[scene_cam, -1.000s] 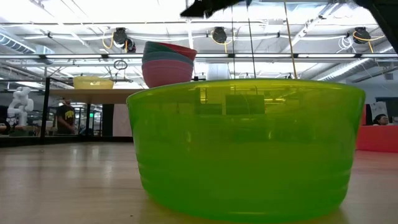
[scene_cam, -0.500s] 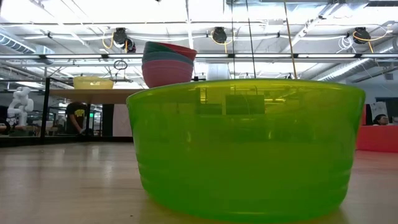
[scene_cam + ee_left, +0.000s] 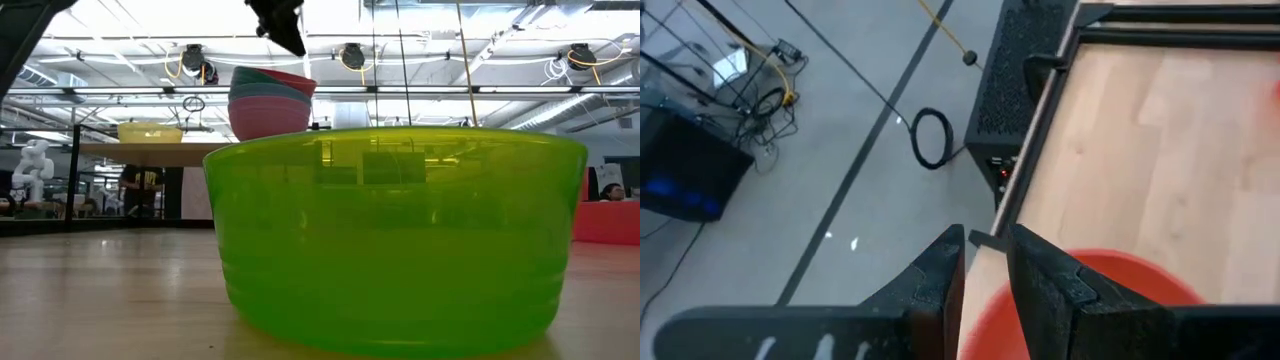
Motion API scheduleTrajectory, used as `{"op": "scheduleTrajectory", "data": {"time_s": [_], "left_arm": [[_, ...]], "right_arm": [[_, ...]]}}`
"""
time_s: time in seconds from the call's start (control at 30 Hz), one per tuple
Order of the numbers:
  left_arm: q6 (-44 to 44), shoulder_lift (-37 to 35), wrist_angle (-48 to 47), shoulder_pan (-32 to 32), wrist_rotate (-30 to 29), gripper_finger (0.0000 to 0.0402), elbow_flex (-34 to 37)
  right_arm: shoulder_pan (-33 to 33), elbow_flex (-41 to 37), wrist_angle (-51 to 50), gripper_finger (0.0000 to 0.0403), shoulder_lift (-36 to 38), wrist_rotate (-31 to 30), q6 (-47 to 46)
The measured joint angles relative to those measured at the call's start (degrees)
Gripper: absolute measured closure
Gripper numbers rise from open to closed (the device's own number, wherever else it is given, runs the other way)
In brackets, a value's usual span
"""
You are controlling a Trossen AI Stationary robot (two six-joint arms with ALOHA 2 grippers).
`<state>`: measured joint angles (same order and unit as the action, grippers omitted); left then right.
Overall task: Place and stack bowls onto a shelf
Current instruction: Stack the orange bowl on the green bowl on the shelf
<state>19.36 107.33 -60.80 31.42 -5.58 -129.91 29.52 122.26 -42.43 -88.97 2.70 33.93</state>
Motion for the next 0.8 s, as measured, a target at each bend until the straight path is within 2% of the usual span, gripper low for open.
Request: {"op": "scheduleTrajectory", "data": {"time_s": [0.17, 0.8], "left_arm": [[-0.3, 2.4, -1.6, 1.6, 1.0, 0.0316, 0.0], [-1.9, 3.9, -6.4, 4.8, 2.7, 0.0316, 0.0]], "right_arm": [[0.1, 0.0, -1.3, 0.0319, 0.2, -0.1, 1.7], [0.1, 0.0, -1.2, 0.0319, 0.1, -0.1, 3.4]]}}
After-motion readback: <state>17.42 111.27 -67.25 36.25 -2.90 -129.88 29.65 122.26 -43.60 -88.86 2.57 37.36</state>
